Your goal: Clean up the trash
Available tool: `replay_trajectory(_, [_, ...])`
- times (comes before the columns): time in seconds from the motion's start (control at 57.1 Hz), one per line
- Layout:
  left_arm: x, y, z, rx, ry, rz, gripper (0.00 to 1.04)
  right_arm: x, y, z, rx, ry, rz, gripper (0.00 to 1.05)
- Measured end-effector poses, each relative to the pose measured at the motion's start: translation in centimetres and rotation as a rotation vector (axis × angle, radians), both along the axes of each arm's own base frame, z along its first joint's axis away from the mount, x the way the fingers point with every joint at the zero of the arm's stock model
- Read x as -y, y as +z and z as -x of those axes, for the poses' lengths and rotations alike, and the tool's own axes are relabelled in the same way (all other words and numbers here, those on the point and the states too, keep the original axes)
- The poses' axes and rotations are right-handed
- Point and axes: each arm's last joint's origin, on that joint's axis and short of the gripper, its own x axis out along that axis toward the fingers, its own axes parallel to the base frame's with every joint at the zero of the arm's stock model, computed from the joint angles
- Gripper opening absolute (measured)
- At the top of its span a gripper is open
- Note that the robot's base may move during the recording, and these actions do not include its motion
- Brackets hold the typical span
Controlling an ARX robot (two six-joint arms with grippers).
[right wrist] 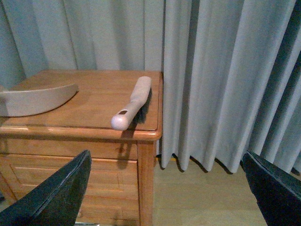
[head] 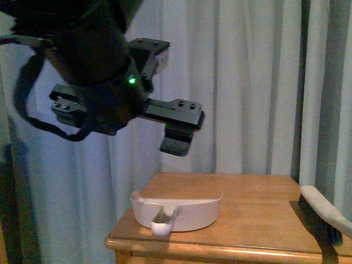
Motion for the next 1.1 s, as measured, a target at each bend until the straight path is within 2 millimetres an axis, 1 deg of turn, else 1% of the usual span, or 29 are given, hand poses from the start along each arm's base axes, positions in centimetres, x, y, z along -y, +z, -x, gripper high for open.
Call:
replay_trajectory(0.088, [1.3,-0.4,-0.9,-0.045,0.009,0.011,0.97,0.0,0.0,0.0,0.0,0.0,0.0,0.97])
replay_trajectory(0.175, [2.1,-1.2,-1.8,-0.084,0.028,0.017,0.97,0.0,0.0,0.0,0.0,0.0,0.0,0.97])
replay_trajectory(0.35, [3.6,-3.8,-3.6,-0.14,0.059,-0.001,0.97,0.0,0.0,0.0,0.0,0.0,0.0,0.97])
replay_trajectory(0.438, [4.1,-5.8,-4.6,-0.167,0.073,-0.029,0.97,0.0,0.0,0.0,0.0,0.0,0.0,0.97])
replay_trajectory(0.578, [3.8,-7.4,-5.5,-0.178,0.094,-0.044,0.97,0.0,0.0,0.0,0.0,0.0,0.0,0.97])
replay_trajectory(0.719, [3.3,-8.1,-6.1,-0.165,0.115,-0.041,0.97,0.0,0.0,0.0,0.0,0.0,0.0,0.97])
replay_trajectory(0.806, [3.0,-8.9,-6.6,-0.172,0.121,-0.042,0.97,0.0,0.0,0.0,0.0,0.0,0.0,0.97])
replay_trajectory(0.981, [3.1,-11.2,-7.3,-0.215,0.119,-0.056,0.97,0.0,0.0,0.0,0.0,0.0,0.0,0.97])
replay_trajectory(1.104, [3.1,-11.9,-7.6,-0.226,0.118,-0.059,0.97,0.0,0.0,0.0,0.0,0.0,0.0,0.97])
